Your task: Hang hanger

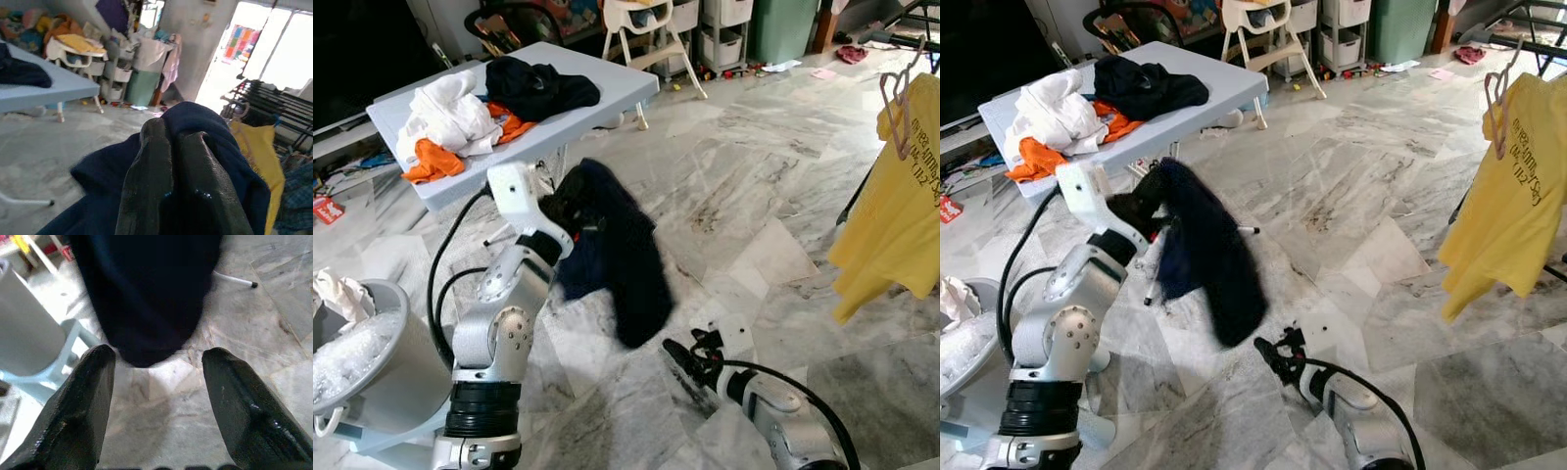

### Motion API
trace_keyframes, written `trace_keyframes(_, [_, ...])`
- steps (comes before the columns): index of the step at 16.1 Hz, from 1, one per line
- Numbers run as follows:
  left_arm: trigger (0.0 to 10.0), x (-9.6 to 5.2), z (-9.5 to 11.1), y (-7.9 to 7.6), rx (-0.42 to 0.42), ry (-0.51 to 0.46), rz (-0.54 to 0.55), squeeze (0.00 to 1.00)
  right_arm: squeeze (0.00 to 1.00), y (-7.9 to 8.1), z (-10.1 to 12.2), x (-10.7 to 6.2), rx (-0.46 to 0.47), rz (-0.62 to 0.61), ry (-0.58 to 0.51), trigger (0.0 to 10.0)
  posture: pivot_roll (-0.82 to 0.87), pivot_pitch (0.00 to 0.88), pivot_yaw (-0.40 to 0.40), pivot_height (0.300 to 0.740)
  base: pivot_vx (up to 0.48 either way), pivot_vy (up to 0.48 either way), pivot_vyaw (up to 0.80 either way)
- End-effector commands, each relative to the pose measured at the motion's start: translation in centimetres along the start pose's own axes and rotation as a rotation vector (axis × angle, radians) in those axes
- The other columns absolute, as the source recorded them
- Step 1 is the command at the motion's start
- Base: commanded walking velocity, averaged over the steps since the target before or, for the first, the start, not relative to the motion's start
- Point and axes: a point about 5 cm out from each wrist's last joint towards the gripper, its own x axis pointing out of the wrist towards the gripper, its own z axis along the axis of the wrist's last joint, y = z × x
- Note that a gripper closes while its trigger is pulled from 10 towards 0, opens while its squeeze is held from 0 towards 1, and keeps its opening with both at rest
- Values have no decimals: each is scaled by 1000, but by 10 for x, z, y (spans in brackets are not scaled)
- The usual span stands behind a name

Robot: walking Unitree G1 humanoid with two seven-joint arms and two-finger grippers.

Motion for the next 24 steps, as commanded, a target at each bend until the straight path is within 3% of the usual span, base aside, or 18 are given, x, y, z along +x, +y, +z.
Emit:
trace_keyframes(1, [0, 0, 12, -1, 16, -40, 0, 0, 0, 3, 5, 4, 18, 10, -17, 10000, -70, 27, 169, 740, 0, 0, 0])
trace_keyframes(4, [0, -1, 18, -8, -1, -46, -21, 0, 0, -12, 23, 9, -37, -137, -84, 10000, -57, 29, 169, 740, 0, 0, 0])
trace_keyframes(5, [0, -1, 19, -8, -1, -45, -22, 0, 349, -20, 31, 9, -36, -207, -119, 10000, -56, 29, 168, 740, 0, 0, 0])
trace_keyframes(6, [0, -1, 19, -8, 0, -46, -22, 0, 349, -26, 35, 9, -31, -263, -135, 10000, -56, 29, 168, 740, 0, 0, 0])
trace_keyframes(7, [0, -1, 20, -7, 2, -46, -21, 0, 1000, -26, 37, 9, -19, -245, -144, 10000, -53, 28, 167, 740, 0, 0, 0])
trace_keyframes(13, [0, 0, 22, -9, -6, -43, -26, 0, 1000, -7, 5, -3, -23, -18, -19, 10000, -63, 34, 173, 740, 0, 0, 0])
trace_keyframes(16, [0, 2, 22, -11, -8, -35, -39, 0, 1000, 3, 9, -2, -11, 73, -35, 10000, -61, 34, 179, 740, 0, 0, 0])
trace_keyframes(18, [0, 2, 23, -12, -9, -34, -43, 0, 1000, 2, 14, 1, -13, 62, -50, 10000, -55, 34, 182, 740, 0, 0, 0])
trace_keyframes(19, [0, 2, 24, -13, -9, -34, -45, 0, 827, 1, 17, 3, -11, 61, -63, 10000, -55, 34, 182, 740, 0, 0, 0])
trace_keyframes(20, [0, 2, 24, -13, -9, -34, -46, 0, 518, 2, 19, 3, -10, 67, -70, 10000, -51, 35, 184, 740, 0, 0, 0])
trace_keyframes(21, [0, 2, 25, -13, -10, -34, -47, 0, 0, 2, 23, 6, -23, 59, -85, 10000, -50, 35, 183, 740, 0, 0, 0])
trace_keyframes(24, [0, 1, 27, -16, -12, -34, -61, 0, 0, -13, 46, 21, -125, -133, -134, 10000, -32, 36, 182, 740, 0, 0, 0])
